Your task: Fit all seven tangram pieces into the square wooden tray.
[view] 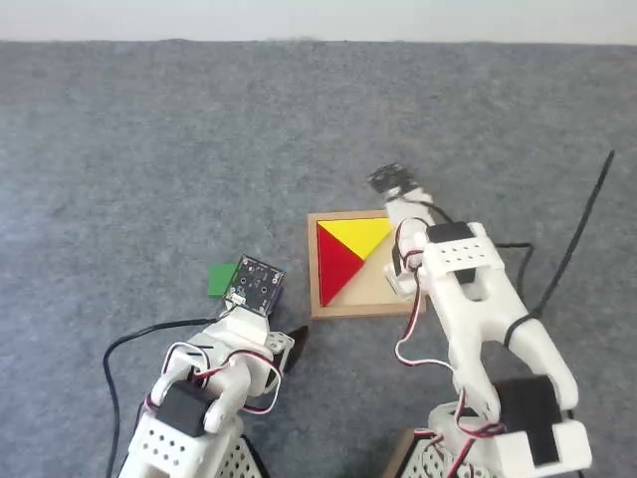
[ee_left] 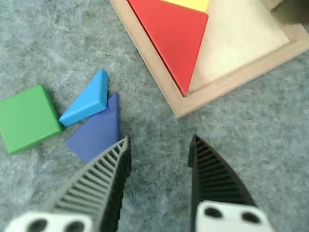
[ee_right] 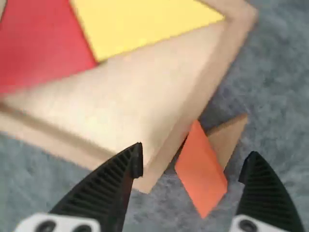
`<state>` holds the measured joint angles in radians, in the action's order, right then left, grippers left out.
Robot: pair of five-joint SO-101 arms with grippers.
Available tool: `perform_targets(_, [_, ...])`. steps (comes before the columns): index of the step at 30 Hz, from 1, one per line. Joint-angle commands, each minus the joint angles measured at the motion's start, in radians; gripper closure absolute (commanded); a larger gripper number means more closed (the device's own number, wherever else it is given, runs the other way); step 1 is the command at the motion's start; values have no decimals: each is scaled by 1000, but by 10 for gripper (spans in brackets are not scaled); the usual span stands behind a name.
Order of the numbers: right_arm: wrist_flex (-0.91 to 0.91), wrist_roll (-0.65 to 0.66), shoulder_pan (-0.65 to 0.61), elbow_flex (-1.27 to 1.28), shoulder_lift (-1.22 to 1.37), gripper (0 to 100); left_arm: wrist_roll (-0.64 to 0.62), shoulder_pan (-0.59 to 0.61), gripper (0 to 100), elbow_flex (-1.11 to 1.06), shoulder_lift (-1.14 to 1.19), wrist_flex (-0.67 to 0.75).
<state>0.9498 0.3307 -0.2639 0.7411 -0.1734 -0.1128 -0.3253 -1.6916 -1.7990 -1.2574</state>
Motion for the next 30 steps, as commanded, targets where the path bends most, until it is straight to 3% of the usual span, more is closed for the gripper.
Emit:
perform_targets(1, [48, 445, 53, -3, -73, 678, 3, -5, 804, 8, -18, -6])
perform_targets(9, [82, 664, 131, 49, -68, 677, 3, -5, 804, 8, -18, -6])
perform_targets(14, [7, 664, 136, 109, -67, 682, 3, -5, 804, 8, -18, -6])
perform_targets(22, [-25, 664, 137, 129, -67, 862, 3, -5, 804, 8, -18, -6])
perform_targets(27, [-18, 660, 137, 132, -67, 865, 3, -5, 804, 8, -18, -6])
perform_targets(30, [-16, 575, 140, 133, -67, 866, 3, -5, 804, 8, -18, -6])
